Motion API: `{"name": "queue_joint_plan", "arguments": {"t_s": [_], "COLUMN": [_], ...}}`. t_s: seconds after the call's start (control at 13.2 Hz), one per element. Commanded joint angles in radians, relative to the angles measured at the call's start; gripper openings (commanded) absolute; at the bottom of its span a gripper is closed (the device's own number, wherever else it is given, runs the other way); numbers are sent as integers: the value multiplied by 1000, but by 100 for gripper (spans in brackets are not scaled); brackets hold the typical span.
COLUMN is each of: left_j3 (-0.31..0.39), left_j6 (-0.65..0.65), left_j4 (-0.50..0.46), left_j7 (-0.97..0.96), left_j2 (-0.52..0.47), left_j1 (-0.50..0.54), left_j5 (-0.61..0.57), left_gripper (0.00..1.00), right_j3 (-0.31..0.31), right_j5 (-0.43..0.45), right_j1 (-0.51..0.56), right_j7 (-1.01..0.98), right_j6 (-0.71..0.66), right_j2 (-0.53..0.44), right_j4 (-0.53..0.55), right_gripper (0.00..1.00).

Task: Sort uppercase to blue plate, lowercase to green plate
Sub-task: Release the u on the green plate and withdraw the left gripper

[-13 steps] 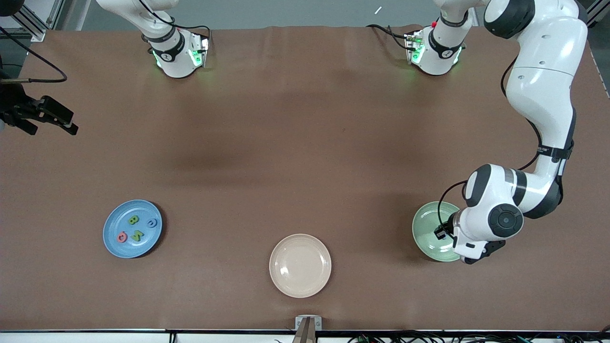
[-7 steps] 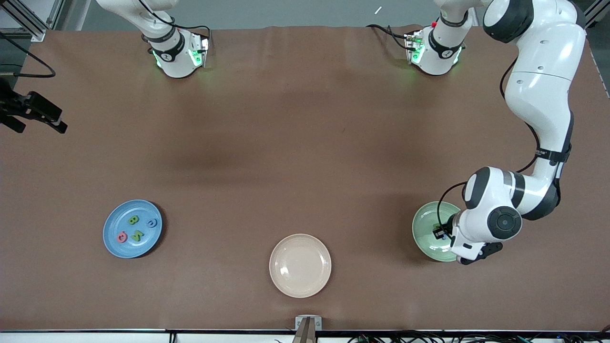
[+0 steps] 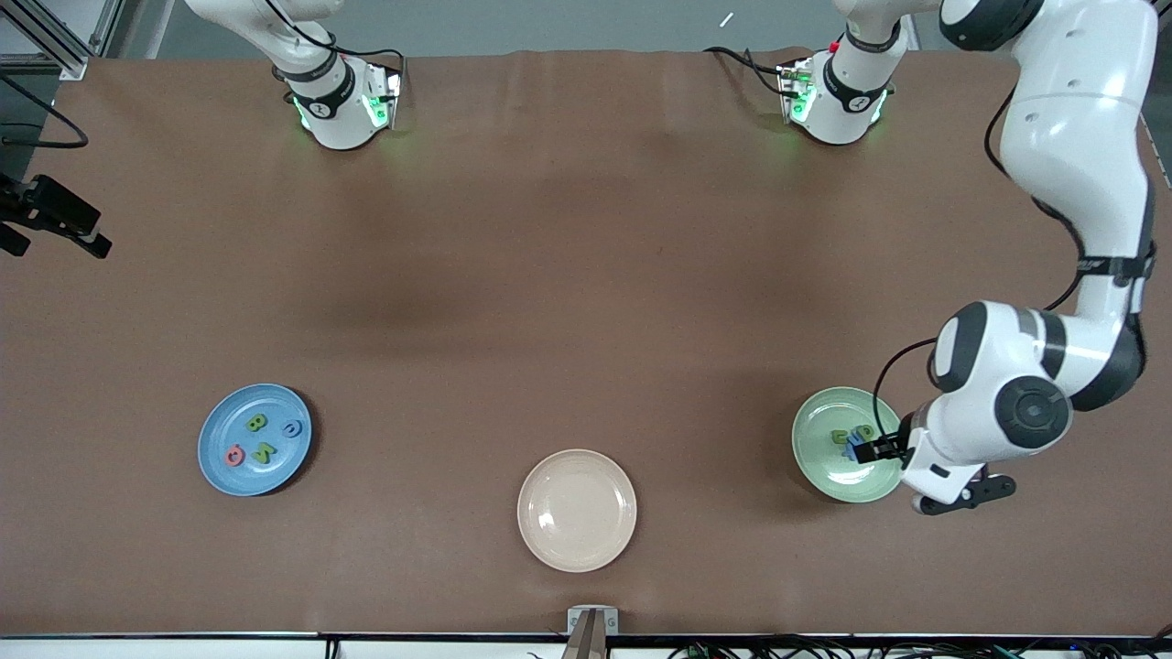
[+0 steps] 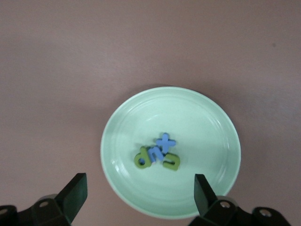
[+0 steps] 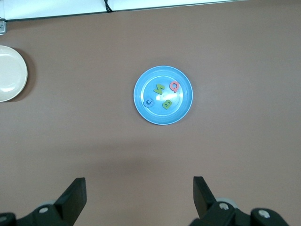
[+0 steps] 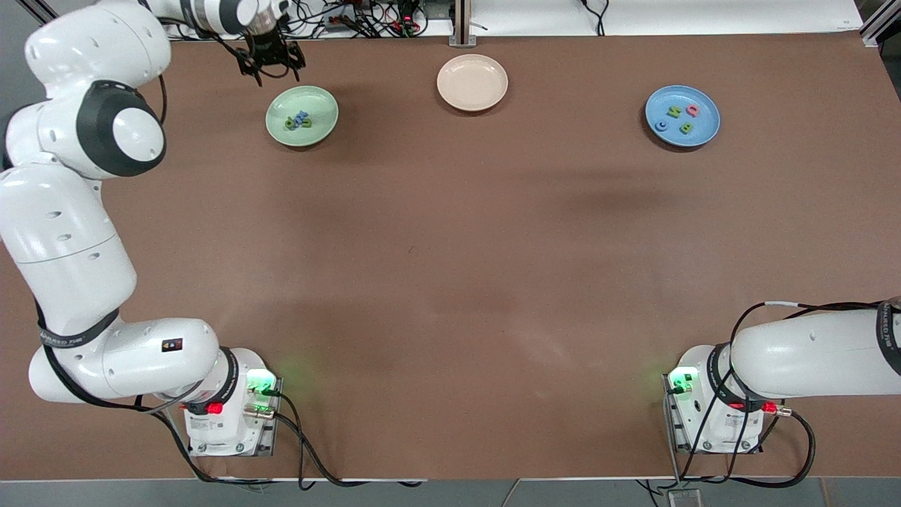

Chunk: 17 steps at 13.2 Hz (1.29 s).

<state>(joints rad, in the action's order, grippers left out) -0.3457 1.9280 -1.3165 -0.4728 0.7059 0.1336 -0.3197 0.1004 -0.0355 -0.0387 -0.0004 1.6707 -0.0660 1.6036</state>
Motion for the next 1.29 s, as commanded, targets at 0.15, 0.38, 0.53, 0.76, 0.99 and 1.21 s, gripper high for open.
{"name": "queue_joint_plan", "arguments": {"t_s": [0.15, 0.38, 0.53, 0.76, 0.99, 1.21], "left_j3": [-13, -15, -16, -16, 63, 206], "left_j6": [-92, -222, -271, -311, -313, -346], "left_j4": [-39, -43, -53, -116, -197, -308], "left_j7": [65, 149, 187, 268, 388, 415], "left_j2": [-150, -271, -353, -497, -627, -746], "left_j1": [38, 43, 60, 92, 68, -58], "left_j5": [28, 37, 88, 171, 263, 326], "left_gripper": [100, 100, 100, 100, 100, 100], "right_j3": [-5, -5, -5, -5, -8, -43], "right_j5": [-6, -6, -4, 9, 48, 46], "right_j1": [8, 8, 0, 11, 0, 42], "right_j7": [0, 2, 5, -4, 0, -3], "right_j6": [-19, -20, -52, -40, -42, -43], "right_j2": [25, 28, 28, 40, 46, 46], "right_j4": [-37, -36, -36, -37, -37, -37], "right_gripper": [100, 100, 100, 100, 100, 100]}}
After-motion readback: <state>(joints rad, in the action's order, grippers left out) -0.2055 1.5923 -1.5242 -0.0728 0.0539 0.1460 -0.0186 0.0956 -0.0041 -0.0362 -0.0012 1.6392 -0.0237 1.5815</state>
